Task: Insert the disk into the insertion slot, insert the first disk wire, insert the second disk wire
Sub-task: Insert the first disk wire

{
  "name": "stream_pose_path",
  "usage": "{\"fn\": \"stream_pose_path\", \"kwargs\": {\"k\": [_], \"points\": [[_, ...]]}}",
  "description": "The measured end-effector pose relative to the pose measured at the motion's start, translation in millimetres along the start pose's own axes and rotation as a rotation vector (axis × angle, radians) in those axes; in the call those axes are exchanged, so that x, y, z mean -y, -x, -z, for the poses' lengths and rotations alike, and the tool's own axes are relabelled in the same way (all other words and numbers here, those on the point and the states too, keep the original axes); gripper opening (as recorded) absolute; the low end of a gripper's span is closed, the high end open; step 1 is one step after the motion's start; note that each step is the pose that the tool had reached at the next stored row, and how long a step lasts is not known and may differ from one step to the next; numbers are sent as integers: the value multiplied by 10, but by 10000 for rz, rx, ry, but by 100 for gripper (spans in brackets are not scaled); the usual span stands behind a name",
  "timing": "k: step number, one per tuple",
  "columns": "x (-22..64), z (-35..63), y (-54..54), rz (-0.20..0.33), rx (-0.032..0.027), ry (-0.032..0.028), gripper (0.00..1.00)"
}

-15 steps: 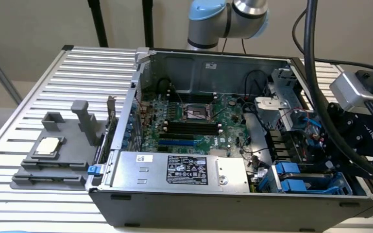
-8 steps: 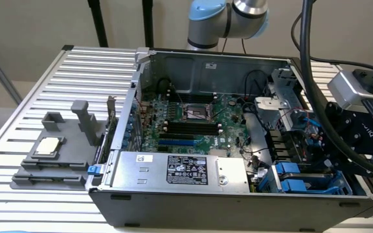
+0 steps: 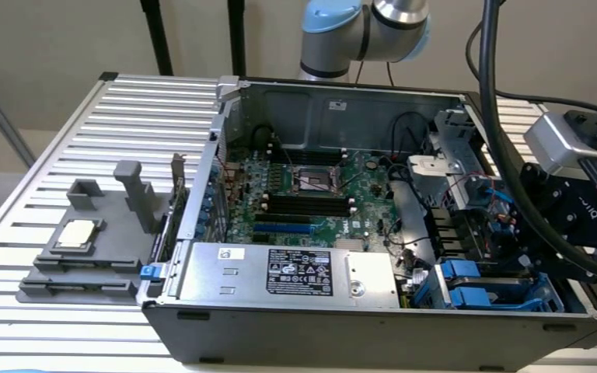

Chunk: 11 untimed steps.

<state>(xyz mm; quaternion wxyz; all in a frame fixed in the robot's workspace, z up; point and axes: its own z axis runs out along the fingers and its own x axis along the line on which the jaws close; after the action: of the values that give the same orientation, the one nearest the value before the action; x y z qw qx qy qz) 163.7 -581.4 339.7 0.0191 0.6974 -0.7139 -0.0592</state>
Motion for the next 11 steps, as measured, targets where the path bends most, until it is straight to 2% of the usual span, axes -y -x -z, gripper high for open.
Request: {"fn": "stream_pose_path", "kwargs": {"k": [5, 11], "points": [[7, -1, 0, -6, -45, -1, 17], [8, -9, 0, -6, -56, -1, 17]]}}
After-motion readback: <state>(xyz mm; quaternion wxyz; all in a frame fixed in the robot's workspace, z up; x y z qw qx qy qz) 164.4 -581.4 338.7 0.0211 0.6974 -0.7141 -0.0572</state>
